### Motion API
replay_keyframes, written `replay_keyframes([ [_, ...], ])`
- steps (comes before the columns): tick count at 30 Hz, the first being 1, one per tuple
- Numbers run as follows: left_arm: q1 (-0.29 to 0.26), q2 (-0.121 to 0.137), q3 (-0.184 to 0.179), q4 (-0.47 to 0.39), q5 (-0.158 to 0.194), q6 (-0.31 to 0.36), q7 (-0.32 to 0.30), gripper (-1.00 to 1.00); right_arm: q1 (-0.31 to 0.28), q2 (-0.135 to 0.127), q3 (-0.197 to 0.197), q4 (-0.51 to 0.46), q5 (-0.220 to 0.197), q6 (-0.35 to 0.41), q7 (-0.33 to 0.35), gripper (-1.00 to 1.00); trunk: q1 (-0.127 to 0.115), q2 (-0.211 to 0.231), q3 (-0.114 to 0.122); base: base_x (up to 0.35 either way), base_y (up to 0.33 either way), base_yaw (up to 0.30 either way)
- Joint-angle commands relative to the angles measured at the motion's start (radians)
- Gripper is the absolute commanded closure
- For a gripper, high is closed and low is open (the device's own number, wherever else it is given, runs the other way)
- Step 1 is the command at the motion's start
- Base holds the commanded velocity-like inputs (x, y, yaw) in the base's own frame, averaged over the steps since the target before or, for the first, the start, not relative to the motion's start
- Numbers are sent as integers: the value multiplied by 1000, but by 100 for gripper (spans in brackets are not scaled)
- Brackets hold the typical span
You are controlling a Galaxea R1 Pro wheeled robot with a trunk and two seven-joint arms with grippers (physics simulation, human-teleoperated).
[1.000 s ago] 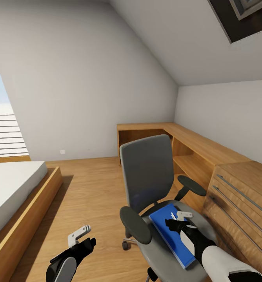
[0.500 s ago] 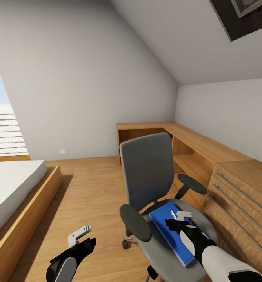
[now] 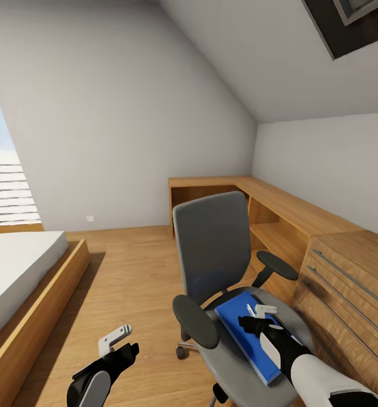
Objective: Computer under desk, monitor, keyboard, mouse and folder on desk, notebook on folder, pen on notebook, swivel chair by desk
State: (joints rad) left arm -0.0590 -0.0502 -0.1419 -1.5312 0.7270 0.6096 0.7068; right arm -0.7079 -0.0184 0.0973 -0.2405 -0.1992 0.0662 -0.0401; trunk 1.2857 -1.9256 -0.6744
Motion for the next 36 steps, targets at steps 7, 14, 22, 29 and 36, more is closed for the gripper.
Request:
replay_keyframes([
  [7,-1,0,-1,0,10,1,10,-100,1,0,7,1,-17,6,-3,-100,0,0,-1,0,0,0],
  [14,-1,0,-1,0,10,1,10,-100,1,0,8,1,-17,6,-3,100,0,0,-1,0,0,0],
  [22,-1,1,-1,0,10,1,10,-100,1,0,8,0,-18,6,-3,100,0,0,-1,0,0,0],
  [29,-1,1,-1,0,10,1,10,-100,1,-1,12,0,-18,6,-3,100,0,0,-1,0,0,0],
  [36,-1,1,-1,0,10,1,10,-100,1,0,13,-2,-18,6,-3,100,0,0,-1,0,0,0],
])
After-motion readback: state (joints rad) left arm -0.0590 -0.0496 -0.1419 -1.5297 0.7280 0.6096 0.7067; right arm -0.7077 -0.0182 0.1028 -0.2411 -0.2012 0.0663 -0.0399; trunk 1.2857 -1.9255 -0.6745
